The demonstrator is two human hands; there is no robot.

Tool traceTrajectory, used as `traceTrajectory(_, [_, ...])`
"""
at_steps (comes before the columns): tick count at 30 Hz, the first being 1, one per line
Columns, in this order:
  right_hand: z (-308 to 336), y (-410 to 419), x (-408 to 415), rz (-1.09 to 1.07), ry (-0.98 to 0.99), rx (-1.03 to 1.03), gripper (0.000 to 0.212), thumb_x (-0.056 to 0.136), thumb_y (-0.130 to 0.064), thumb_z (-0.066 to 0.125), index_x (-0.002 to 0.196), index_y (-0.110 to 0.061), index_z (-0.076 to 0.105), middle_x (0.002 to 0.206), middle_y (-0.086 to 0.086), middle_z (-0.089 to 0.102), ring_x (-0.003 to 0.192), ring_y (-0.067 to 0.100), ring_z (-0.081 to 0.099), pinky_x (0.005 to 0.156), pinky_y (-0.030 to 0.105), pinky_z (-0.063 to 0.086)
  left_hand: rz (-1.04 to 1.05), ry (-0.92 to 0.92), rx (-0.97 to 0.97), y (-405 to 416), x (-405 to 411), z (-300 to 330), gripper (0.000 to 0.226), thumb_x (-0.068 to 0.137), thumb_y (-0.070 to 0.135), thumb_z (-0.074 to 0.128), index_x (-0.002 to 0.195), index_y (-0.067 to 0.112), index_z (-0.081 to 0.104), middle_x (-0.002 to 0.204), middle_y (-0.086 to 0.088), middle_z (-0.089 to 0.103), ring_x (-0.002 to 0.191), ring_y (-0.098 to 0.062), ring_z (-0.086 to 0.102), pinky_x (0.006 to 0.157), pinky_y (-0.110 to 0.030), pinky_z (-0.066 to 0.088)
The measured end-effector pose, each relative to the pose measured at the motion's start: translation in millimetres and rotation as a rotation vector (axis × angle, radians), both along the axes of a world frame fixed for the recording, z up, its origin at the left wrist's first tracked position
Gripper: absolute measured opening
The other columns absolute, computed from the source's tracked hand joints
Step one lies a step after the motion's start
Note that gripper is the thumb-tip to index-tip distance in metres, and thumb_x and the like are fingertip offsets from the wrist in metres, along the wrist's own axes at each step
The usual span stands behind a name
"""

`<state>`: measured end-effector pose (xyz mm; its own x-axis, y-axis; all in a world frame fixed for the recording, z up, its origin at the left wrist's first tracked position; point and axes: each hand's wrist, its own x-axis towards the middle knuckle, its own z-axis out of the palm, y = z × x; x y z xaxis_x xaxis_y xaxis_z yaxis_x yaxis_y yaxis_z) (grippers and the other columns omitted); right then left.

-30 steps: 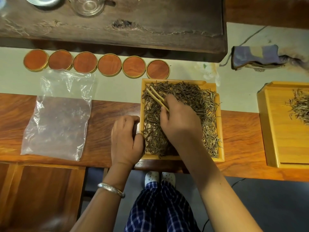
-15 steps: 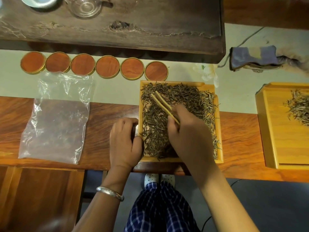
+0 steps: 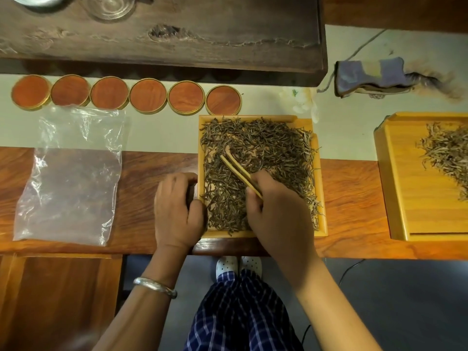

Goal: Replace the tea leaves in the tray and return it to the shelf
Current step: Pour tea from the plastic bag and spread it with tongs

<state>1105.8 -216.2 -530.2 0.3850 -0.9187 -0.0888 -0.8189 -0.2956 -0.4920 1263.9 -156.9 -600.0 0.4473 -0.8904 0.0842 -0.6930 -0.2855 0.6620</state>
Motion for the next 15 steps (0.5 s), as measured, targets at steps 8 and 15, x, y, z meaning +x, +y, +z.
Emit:
traceTrajectory(8, [2,-4,-8,-0.010,-0.037,-0.039,0.012,0.093,-0.013,0.054,0.101,-0.010,0.063,0.063,-0.004,0.059,0.046,0.006,0.048,0.040,0.009,0.032,-0.011,-0.011,-0.014,0,1,-1,0.014,0.070,0.020,0.037,0.084,0.021,0.039,0.084,0.003,0.038,0.076,-0.015,0.032,0.067,-0.027,0.021])
traceTrajectory(15, [1,-5,-53,-0.165,0.058,-0.036,0.006,0.092,-0.019,0.055,0.092,-0.014,0.058,0.053,-0.004,0.048,0.038,0.019,0.047,0.034,0.017,0.019,-0.017,-0.015,-0.035,0,0,0,0.017,0.070,0.018,0.036,0.085,0.025,0.033,0.084,0.003,0.037,0.076,-0.013,0.029,0.066,-0.026,0.019])
